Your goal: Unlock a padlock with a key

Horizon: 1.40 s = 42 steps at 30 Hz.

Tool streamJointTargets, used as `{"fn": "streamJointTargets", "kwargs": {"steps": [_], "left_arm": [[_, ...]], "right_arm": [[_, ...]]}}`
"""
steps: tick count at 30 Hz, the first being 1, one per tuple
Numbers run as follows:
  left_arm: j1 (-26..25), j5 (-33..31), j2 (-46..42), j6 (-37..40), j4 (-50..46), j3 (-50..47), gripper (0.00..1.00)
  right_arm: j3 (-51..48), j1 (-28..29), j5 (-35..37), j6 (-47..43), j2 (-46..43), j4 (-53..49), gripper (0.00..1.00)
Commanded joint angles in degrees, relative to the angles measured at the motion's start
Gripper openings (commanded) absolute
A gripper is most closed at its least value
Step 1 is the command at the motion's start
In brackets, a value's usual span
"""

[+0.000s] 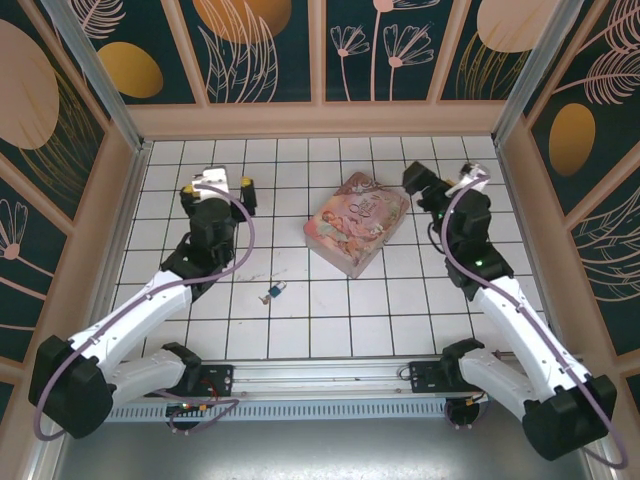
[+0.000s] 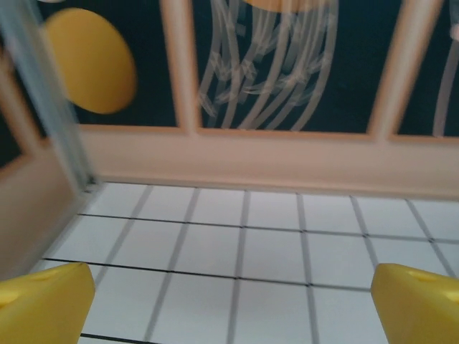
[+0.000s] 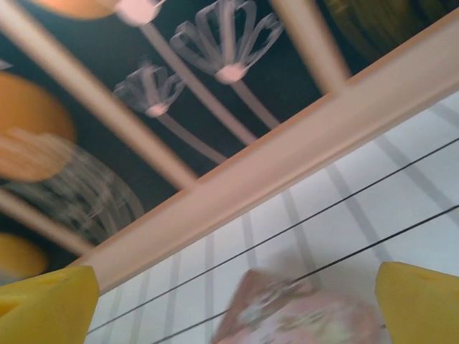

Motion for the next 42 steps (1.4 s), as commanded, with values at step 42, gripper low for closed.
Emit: {"fn": "streamJointTargets", "kwargs": {"steps": [42], "left_arm": [[25.9,20.8,24.4,2.2,60.4,-30.9,0.99]], "right_arm": [[-35.4,-20.6,-13.9,-30.2,34.6,73.1,0.99]]}}
